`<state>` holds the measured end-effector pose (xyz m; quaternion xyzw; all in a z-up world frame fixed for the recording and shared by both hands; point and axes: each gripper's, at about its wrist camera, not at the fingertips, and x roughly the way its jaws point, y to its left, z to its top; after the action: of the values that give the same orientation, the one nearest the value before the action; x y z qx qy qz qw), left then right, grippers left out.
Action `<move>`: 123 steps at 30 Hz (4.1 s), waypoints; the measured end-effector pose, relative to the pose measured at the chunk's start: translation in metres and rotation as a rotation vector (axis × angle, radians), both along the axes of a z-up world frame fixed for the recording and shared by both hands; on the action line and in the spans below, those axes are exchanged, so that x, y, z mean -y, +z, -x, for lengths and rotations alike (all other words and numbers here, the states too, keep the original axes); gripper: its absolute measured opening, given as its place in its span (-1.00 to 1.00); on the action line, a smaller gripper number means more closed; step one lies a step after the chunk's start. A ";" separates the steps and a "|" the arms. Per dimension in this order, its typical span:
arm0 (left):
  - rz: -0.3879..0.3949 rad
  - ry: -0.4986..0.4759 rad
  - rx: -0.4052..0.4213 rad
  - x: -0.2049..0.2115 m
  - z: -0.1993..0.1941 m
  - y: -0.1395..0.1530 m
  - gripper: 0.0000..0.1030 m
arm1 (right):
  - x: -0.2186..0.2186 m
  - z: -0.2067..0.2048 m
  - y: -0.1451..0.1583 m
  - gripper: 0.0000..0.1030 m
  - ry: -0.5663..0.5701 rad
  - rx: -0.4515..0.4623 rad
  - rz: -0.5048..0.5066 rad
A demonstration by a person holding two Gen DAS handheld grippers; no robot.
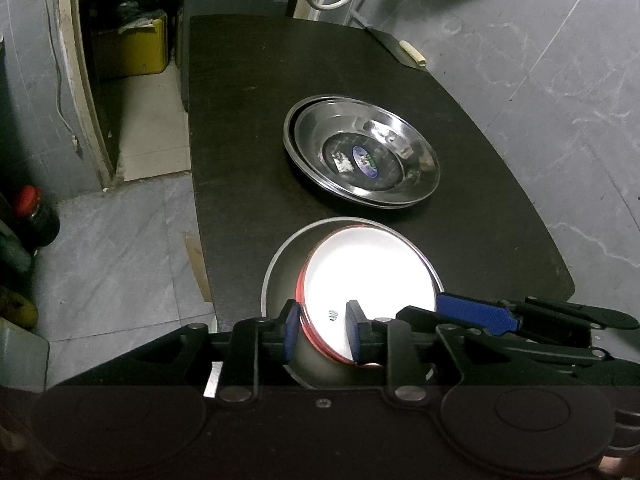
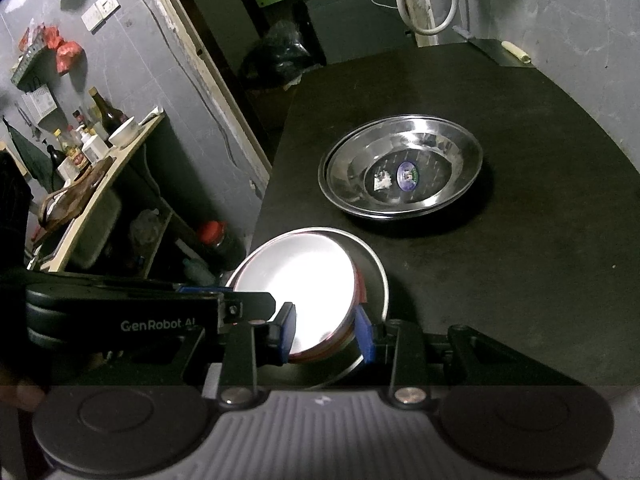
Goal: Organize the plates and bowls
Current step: 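Carry the red-rimmed white bowl with both grippers over the stacked steel bowl, then lower the white bowl into the steel bowl and open both grippers, then close both grippers on the rim of the stacked steel bowl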
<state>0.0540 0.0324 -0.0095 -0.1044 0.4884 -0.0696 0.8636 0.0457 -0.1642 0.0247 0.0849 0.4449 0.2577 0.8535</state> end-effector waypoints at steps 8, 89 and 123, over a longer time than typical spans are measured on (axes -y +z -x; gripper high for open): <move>0.003 0.003 -0.002 -0.001 0.001 0.000 -0.24 | 0.004 0.002 0.001 -0.24 -0.015 0.003 -0.006; -0.188 0.189 -0.141 -0.038 -0.003 -0.008 0.98 | 0.018 -0.078 -0.012 0.99 0.148 -0.153 0.289; -0.136 0.055 -0.140 -0.018 -0.003 -0.014 -0.34 | 0.012 -0.075 -0.016 0.77 0.253 -0.149 0.297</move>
<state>0.0565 0.0508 -0.0234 -0.0638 0.5483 -0.0052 0.8339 0.1205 -0.1763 0.0089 -0.0795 0.5469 0.2873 0.7823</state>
